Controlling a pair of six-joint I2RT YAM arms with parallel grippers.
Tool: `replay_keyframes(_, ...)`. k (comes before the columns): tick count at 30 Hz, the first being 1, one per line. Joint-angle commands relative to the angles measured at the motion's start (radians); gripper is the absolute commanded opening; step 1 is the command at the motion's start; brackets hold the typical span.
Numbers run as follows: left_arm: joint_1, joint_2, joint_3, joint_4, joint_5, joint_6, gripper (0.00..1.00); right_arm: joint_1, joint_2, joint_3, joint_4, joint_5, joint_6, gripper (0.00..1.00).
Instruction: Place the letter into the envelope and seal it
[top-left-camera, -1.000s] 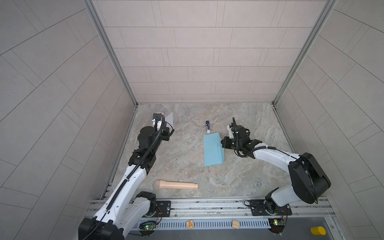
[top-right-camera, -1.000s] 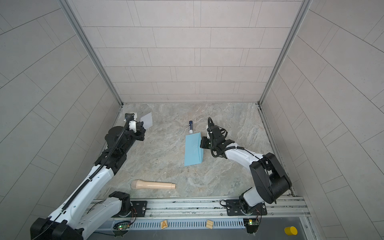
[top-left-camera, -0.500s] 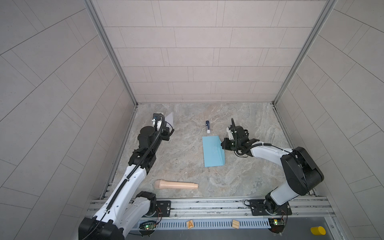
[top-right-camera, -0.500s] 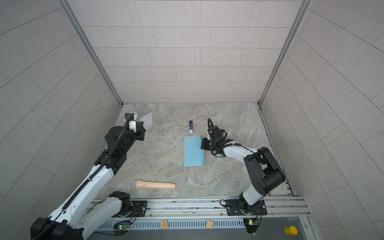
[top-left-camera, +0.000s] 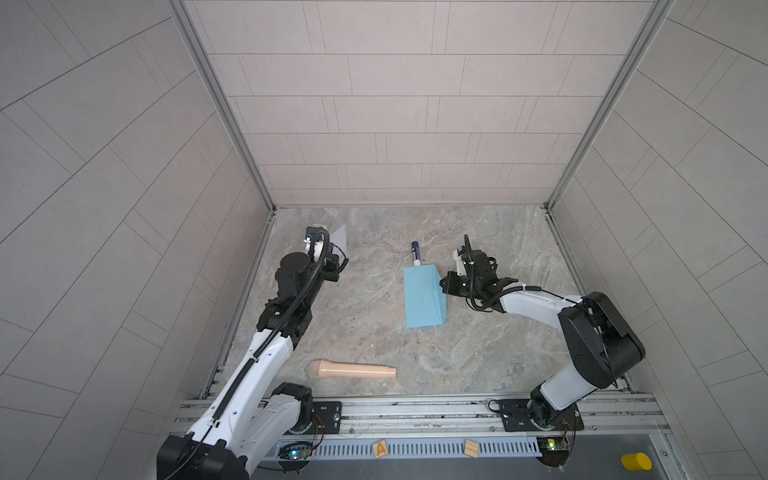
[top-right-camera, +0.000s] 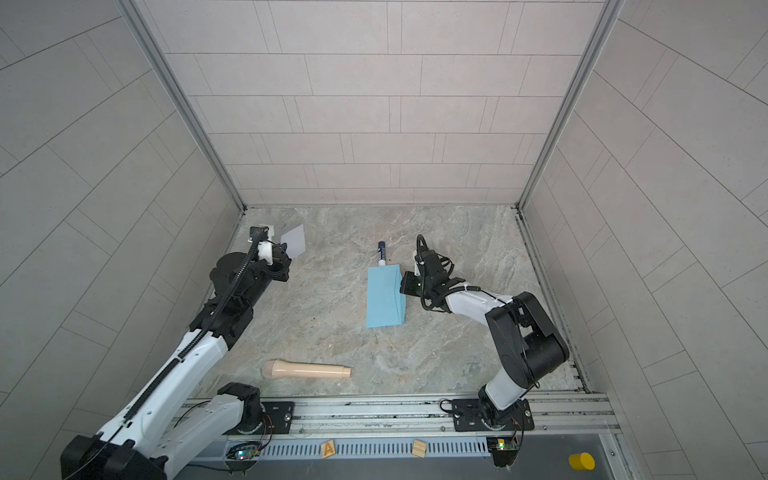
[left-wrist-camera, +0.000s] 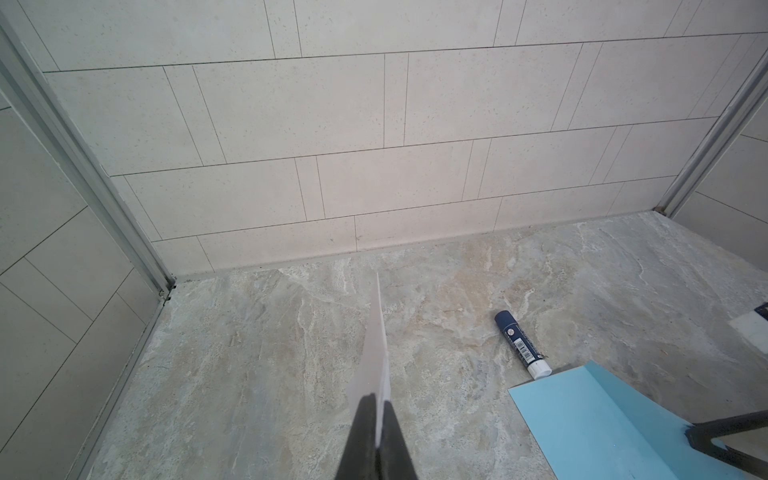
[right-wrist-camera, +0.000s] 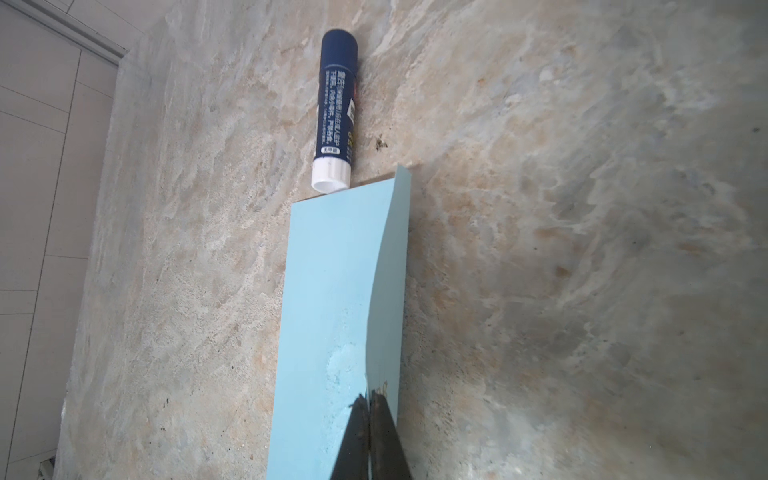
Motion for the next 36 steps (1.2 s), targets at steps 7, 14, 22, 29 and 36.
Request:
replay_keyframes(7, 0.008, -0.006, -0.002, 0.020, 0.008, -0.004, 0.00, -0.006, 0.028, -0.011, 0.011, 0.016, 0.018, 0.11)
replay_keyframes(14, 0.008, -0.004, -0.001, 0.019, 0.008, -0.006, 0.00, -0.006, 0.016, -0.011, -0.009, 0.025, 0.004, 0.25)
replay_keyframes(22, 0.006, 0.008, 0.006, 0.058, 0.006, -0.133, 0.00, -0.017, -0.076, 0.005, -0.085, 0.048, -0.038, 0.47)
replay_keyframes(29, 0.008, 0.057, 0.084, 0.045, 0.052, -0.646, 0.00, -0.018, -0.301, 0.013, -0.094, 0.048, -0.061, 0.61)
replay_keyframes(36, 0.007, 0.076, 0.009, 0.262, 0.191, -1.107, 0.00, -0.001, -0.451, -0.041, 0.156, 0.034, 0.177, 0.71)
